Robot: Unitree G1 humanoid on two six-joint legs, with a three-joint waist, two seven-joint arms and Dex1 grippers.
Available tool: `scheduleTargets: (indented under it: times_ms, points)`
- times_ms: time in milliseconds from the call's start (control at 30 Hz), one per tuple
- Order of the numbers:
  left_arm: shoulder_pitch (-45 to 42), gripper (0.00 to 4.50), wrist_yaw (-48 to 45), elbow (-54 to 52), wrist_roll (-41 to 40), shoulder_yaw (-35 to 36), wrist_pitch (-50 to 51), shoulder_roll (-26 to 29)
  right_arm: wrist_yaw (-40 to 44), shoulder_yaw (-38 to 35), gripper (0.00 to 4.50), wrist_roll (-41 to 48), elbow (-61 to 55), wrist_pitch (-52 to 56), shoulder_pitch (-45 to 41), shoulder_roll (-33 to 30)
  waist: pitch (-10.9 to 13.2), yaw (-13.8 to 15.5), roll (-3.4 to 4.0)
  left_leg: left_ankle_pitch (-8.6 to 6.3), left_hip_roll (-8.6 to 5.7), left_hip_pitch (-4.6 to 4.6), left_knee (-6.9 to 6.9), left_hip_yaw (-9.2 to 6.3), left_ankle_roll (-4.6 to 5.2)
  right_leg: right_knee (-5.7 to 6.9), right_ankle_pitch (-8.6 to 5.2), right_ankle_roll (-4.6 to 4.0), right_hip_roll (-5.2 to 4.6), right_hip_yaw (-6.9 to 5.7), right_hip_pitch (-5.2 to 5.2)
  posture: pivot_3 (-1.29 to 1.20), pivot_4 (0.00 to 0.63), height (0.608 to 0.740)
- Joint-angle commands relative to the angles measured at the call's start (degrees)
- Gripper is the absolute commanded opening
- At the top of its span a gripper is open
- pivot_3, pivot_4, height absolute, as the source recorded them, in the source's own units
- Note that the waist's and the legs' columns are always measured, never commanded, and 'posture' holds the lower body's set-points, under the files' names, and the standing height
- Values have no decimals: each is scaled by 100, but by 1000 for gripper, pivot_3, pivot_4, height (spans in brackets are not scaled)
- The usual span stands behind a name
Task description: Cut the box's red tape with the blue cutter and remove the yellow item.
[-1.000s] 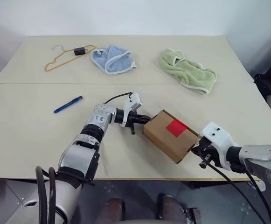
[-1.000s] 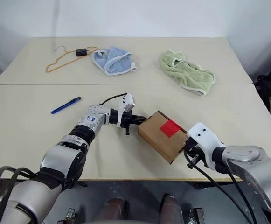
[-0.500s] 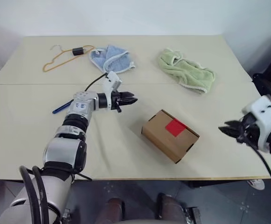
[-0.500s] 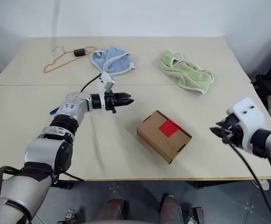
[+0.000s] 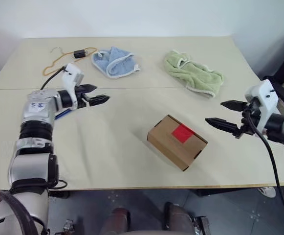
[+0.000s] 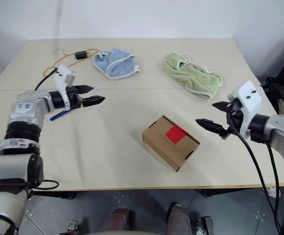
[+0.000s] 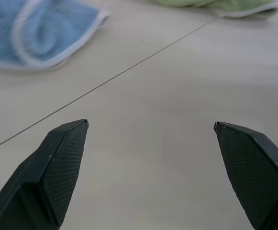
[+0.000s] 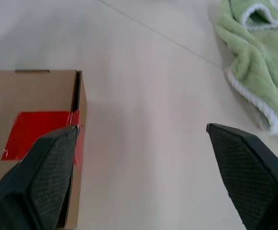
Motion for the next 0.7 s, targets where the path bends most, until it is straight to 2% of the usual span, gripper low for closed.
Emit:
scheduleTargets:
  times_ms: [33,167,367,700]
  points:
    - [33,4478,673,3,213,144,-783,319,-97,117,4483,-65,56,-341,-270,173,0,0,0,0,0,0,0,0,0,0,0,0,0,0,0,0,150,740]
    - [63,4478,1399,826,586,72,-1628,729,-265,441,4483,-45,-53,-413,-481,545,0,-24,0,1,1,4,-1,0,-3,1,0,0,1,1,-2,0,150,740]
    - [-222,4478,1812,1993,861,-102,-1475,791,-443,568,4483,-13,-246,-369,-415,694,0,24,0,1,-3,2,0,3,-3,5,0,0,0,0,-2,0,150,740]
    - [-263,4478,1663,2452,878,-53,-1386,739,-645,443,4483,65,-550,-174,-178,642,1,-17,-3,1,-2,3,0,4,-3,9,0,0,0,0,-3,0,150,740]
